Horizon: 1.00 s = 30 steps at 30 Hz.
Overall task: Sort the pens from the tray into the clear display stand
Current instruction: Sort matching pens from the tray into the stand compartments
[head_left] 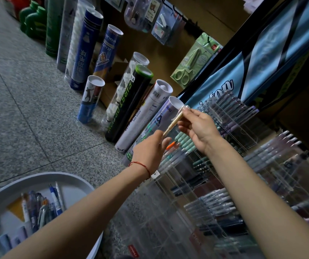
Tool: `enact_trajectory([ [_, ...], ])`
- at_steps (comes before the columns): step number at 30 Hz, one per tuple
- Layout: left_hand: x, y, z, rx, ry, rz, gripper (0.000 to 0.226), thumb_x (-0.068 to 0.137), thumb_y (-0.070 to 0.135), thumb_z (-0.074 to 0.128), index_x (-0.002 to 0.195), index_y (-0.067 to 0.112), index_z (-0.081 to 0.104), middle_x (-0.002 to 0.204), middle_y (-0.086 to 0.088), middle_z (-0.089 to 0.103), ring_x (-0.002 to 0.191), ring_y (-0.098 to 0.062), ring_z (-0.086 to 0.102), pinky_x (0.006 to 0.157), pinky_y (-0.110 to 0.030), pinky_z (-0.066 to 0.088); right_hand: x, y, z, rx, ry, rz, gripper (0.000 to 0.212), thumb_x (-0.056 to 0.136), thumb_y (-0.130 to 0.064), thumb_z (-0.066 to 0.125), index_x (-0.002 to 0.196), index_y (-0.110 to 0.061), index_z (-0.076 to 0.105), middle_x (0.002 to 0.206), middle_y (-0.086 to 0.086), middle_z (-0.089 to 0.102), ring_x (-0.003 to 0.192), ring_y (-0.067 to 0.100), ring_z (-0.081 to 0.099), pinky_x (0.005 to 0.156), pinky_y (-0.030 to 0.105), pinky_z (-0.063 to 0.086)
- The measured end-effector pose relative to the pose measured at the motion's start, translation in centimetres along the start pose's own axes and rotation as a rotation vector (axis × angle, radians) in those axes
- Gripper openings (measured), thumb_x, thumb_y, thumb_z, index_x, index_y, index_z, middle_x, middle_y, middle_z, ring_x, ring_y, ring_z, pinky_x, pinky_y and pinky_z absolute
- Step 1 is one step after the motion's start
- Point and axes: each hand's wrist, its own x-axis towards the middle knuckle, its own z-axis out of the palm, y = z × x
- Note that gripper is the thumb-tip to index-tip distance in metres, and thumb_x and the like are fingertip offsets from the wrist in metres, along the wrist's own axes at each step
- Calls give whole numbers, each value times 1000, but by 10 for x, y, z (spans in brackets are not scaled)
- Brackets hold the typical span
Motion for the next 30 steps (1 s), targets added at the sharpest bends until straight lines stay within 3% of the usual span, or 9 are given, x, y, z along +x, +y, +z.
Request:
enact_trajectory([
  [4, -2, 0, 3, 27, -14, 42, 26, 100, 33, 24, 87, 19, 42, 84, 1, 46, 77, -17, 46, 63, -26, 30, 0, -2, -13, -57, 34, -44, 4, 94, -13, 53, 93, -13, 57, 77, 3, 57, 63, 12, 56, 57, 21, 52],
  [7, -1, -2, 5, 13, -39, 37, 29, 99, 33, 31, 101, 12, 52, 94, -3, 49, 84, -19, 48, 67, -27, 35, -4, 1, -18, -185, 57, -129, 11, 92, -13, 55, 103, -11, 58, 81, 1, 63, 68, 12, 59, 59, 20, 53],
  [9, -1, -1, 6, -3, -42, 33, 29, 98, 29, 36, 113, 11, 55, 104, -6, 53, 94, -22, 50, 77, -32, 43, -5, 1, -21, -192, 101, -192, 13, 92, -10, 55, 105, -8, 58, 81, 0, 65, 69, 8, 61, 60, 17, 54],
  [13, 3, -5, 12, -13, -152, -110, 48, 92, 5, 40, 139, 14, 35, 131, -9, 46, 121, -25, 41, 102, -39, 37, -4, -1, -30, -403, 278, -501, 15, 91, -12, 56, 105, -11, 55, 89, -4, 63, 83, 10, 63, 76, 22, 54],
  [15, 4, -12, 17, -75, -225, -187, 61, 87, -2, 40, 144, 17, 27, 140, -10, 41, 128, -27, 38, 105, -43, 36, -4, 8, -27, -648, 234, -605, 17, 91, -15, 56, 107, -10, 56, 88, -8, 59, 80, 8, 60, 73, 21, 53],
  [18, 1, -14, 22, -130, -284, -209, 69, 84, -6, 37, 146, 21, 22, 146, -8, 36, 130, -28, 38, 104, -45, 38, -1, 29, -23, -786, 136, -576, 18, 91, -14, 56, 108, -7, 57, 86, -8, 58, 77, 7, 57, 67, 15, 49],
  [23, -2, -14, 24, -79, -288, -138, 62, 86, -7, 36, 143, 16, 31, 149, -3, 27, 136, -21, 26, 113, -39, 26, 7, 47, -17, -692, 104, -377, 13, 89, -13, 61, 100, -9, 57, 89, 1, 61, 78, 11, 58, 60, 6, 45],
  [28, -3, -12, 26, -93, -309, -146, 63, 87, -4, 36, 143, 24, 32, 150, -2, 18, 135, -22, 27, 110, -37, 32, 13, 57, -16, -730, 66, -276, 9, 89, -16, 61, 93, -13, 54, 88, 3, 62, 78, 15, 60, 67, 20, 49],
  [30, -3, -10, 26, -83, -316, -148, 63, 87, -4, 36, 144, 23, 31, 150, -3, 16, 134, -22, 27, 109, -36, 33, 14, 58, -16, -778, 56, -271, 9, 88, -17, 61, 92, -14, 53, 86, 2, 62, 75, 14, 59, 64, 20, 46],
])
